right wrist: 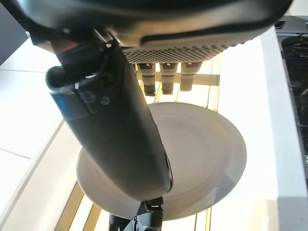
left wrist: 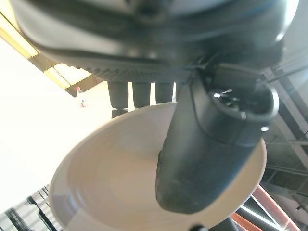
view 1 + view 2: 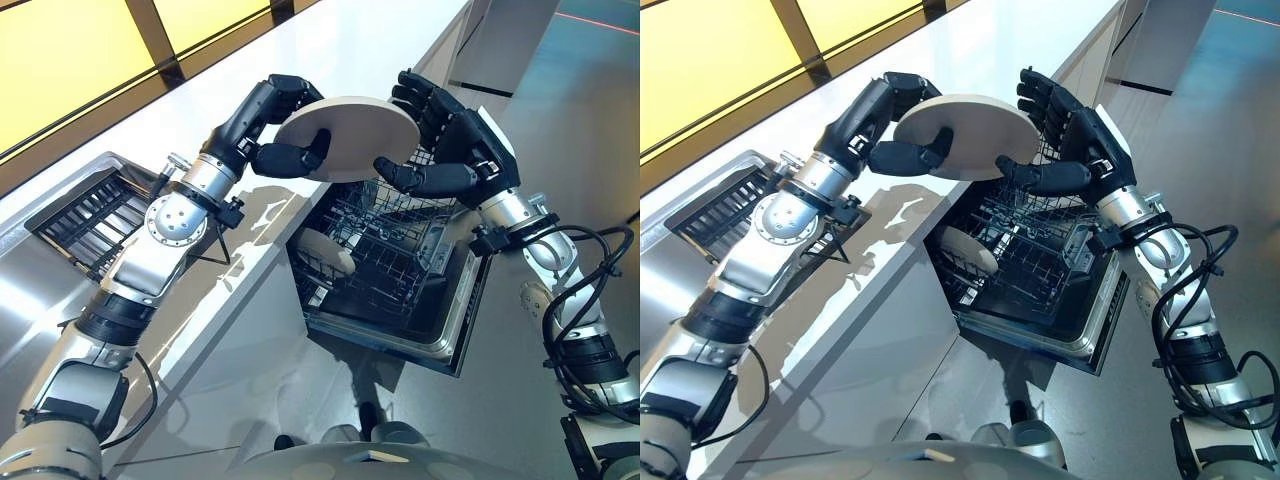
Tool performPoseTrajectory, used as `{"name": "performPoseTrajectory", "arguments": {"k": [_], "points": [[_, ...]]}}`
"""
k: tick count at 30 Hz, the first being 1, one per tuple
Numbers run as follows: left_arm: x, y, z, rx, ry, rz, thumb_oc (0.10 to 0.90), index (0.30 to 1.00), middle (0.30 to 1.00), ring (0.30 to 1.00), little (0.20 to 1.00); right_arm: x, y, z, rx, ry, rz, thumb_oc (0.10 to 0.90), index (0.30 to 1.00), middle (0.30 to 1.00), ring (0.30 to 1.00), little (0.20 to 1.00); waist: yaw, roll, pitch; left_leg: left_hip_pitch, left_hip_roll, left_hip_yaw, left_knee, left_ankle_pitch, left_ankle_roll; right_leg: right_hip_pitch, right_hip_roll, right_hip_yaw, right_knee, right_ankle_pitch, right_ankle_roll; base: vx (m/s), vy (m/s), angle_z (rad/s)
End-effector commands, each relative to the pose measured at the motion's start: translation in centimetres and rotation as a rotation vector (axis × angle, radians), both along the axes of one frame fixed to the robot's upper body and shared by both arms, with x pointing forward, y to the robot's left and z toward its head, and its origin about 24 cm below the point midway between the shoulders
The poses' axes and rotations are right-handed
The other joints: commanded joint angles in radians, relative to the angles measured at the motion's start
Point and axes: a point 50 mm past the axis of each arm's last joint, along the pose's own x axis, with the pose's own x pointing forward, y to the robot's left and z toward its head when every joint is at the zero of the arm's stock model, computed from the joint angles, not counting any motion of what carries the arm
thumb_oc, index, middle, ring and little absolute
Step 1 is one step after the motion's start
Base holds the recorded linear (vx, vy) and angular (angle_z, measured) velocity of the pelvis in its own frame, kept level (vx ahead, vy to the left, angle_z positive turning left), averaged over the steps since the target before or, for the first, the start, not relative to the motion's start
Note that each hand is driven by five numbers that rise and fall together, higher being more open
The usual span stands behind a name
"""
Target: Pick up plates and place into dishwasher.
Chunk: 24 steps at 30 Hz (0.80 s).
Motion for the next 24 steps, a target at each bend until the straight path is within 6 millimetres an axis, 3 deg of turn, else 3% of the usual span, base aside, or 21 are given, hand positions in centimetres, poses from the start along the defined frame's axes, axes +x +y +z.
{"name": "performPoseTrajectory", "arguments": {"k": [1,12,13,14,15,24], "points": [[0.3,-1.3,5.8,-0.081,-0.182,-0.076,0.1,0.3,0.3,0.3,0.2,-0.5,2.1,5.4,0.079,-0.251,0.094,0.8,0.9,0.9,0.9,0.9,-0.01,-0.039,-0.111,-0.008,-0.061,-0.023,0.002,-0.024,0.046,0.025,0.034,-0.03,0.004,0.017,0.038,0.0,0.0,0.0],[0.5,-3.3,5.1,-0.085,-0.131,-0.166,0.1,0.3,0.3,0.3,0.2,0.7,3.6,6.0,0.082,-0.207,0.156,0.8,0.9,0.9,0.9,0.9,-0.002,-0.045,-0.118,-0.009,-0.061,-0.03,0.002,-0.023,0.048,0.028,0.032,-0.036,0.004,0.017,0.037,0.0,0.0,0.0],[0.5,-3.5,5.1,-0.081,-0.134,-0.17,0.1,0.3,0.3,0.3,0.2,0.8,3.8,5.9,0.076,-0.2,0.168,0.665,0.785,0.785,0.785,0.765,-0.002,-0.046,-0.119,-0.01,-0.061,-0.03,0.002,-0.022,0.048,0.028,0.032,-0.036,0.004,0.018,0.037,0.01,-0.013,0.03],[0.5,-3.6,5.1,-0.078,-0.139,-0.172,0.1,0.3,0.3,0.3,0.2,0.8,3.9,5.8,0.069,-0.195,0.178,0.149,0.342,0.342,0.342,0.249,-0.001,-0.046,-0.119,-0.01,-0.061,-0.031,0.002,-0.022,0.049,0.028,0.032,-0.036,0.004,0.018,0.036,0.0,0.0,0.0],[0.5,-3.7,5.2,-0.077,-0.143,-0.176,0.1,0.3,0.3,0.3,0.2,0.9,4.1,5.6,0.06,-0.188,0.196,0.1,0.3,0.3,0.3,0.2,-0.001,-0.047,-0.12,-0.01,-0.061,-0.032,0.002,-0.023,0.049,0.028,0.032,-0.036,0.004,0.017,0.036,0.0,0.0,0.0],[0.0,-3.2,6.9,-0.055,-0.247,-0.147,0.1,0.3,0.3,0.3,0.2,1.6,3.9,4.1,-0.031,-0.085,0.221,0.1,0.3,0.3,0.3,0.2,0.003,-0.051,-0.122,-0.007,-0.057,-0.034,0.002,-0.023,0.047,0.033,0.032,-0.044,0.004,0.013,0.034,0.0,0.0,0.0]]}}
